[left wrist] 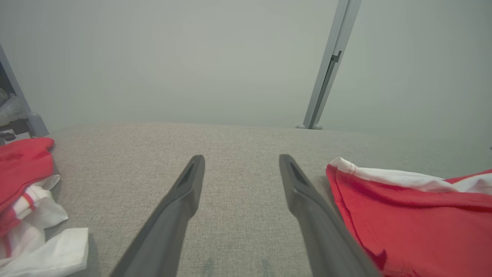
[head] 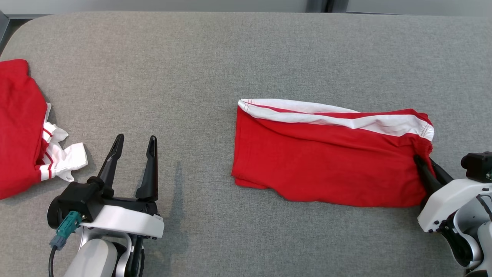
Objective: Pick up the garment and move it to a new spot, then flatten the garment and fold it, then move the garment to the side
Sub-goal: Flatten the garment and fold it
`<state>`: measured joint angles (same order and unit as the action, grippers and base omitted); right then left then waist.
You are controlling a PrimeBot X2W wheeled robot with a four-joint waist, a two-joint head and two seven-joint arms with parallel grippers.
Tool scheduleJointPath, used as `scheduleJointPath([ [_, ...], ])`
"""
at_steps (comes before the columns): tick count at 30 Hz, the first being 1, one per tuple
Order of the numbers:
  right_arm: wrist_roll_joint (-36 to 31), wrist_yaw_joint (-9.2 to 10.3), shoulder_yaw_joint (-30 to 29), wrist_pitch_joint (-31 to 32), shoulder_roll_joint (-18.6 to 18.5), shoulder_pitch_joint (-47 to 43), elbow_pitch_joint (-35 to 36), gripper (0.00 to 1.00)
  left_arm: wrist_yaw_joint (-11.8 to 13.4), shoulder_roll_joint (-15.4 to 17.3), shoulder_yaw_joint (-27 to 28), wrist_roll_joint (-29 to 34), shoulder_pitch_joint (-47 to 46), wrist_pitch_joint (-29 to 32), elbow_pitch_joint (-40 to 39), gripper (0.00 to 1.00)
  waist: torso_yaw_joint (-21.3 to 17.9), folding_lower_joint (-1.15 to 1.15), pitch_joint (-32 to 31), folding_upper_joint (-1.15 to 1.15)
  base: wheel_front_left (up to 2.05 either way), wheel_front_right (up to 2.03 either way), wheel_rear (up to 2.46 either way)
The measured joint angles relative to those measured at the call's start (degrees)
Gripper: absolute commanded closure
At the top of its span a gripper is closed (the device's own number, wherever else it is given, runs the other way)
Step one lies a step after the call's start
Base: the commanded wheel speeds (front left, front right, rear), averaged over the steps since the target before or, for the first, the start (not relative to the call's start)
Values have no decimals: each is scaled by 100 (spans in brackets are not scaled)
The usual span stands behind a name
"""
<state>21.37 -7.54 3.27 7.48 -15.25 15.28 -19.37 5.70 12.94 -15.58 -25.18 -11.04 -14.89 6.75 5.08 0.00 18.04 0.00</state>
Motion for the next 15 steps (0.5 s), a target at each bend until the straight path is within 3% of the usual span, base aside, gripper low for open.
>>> scheduleJointPath([
  [5, 412, 4, 235, 308, -66, 5, 263, 100, 11, 16, -4, 0, 2, -1, -5, 0, -37, 0, -59, 0, 0, 0, 0],
  [15, 2653, 4, 461, 1430, 115, 92, 1404, 100, 16, 21, -102, 2, 4, 8, -8, 0, 41, 0, -147, 0, 0, 0, 0],
])
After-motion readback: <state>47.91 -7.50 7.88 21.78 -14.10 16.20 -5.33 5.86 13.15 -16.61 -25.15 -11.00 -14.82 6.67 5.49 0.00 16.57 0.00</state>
